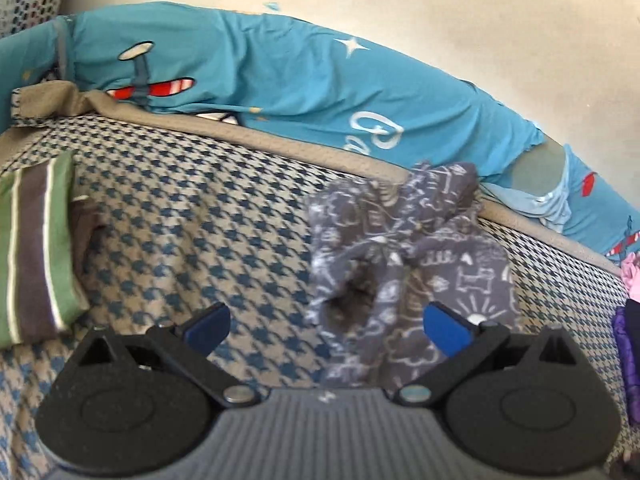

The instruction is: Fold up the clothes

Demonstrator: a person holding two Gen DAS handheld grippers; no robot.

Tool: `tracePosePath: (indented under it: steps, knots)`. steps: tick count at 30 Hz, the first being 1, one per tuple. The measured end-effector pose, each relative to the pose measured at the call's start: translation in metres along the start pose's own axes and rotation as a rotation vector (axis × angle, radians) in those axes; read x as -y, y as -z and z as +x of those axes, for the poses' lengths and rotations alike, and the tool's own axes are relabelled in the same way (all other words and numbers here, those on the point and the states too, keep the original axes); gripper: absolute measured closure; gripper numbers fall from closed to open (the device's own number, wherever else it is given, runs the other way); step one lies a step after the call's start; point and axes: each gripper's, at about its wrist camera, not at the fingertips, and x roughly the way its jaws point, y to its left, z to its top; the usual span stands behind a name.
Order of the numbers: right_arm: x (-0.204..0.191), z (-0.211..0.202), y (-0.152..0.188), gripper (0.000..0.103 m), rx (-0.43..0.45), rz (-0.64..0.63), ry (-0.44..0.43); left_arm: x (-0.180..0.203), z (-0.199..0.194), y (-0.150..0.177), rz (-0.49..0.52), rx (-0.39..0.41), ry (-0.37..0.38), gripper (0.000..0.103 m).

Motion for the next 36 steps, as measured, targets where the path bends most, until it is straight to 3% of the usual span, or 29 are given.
tracePosePath:
  steps: [8,17,27,36]
  knots:
    - [0.046,0.011,-0.028,0.067,0.072,0.071,0.150,0.013,0.010,0.002,0.052,0.000,-0.007,0.000]
    - [0.085,0.036,-0.051,0.067,0.118,0.133,0.239,0.025,0.018,0.011,0.074,-0.039,0.035,0.000]
    - [0.111,0.078,-0.075,0.067,0.135,0.153,0.248,0.030,0.031,0.014,0.083,-0.077,0.017,0.000]
    - [0.112,0.105,-0.099,0.067,0.166,0.062,0.254,0.020,0.042,0.012,0.014,-0.131,0.032,0.000]
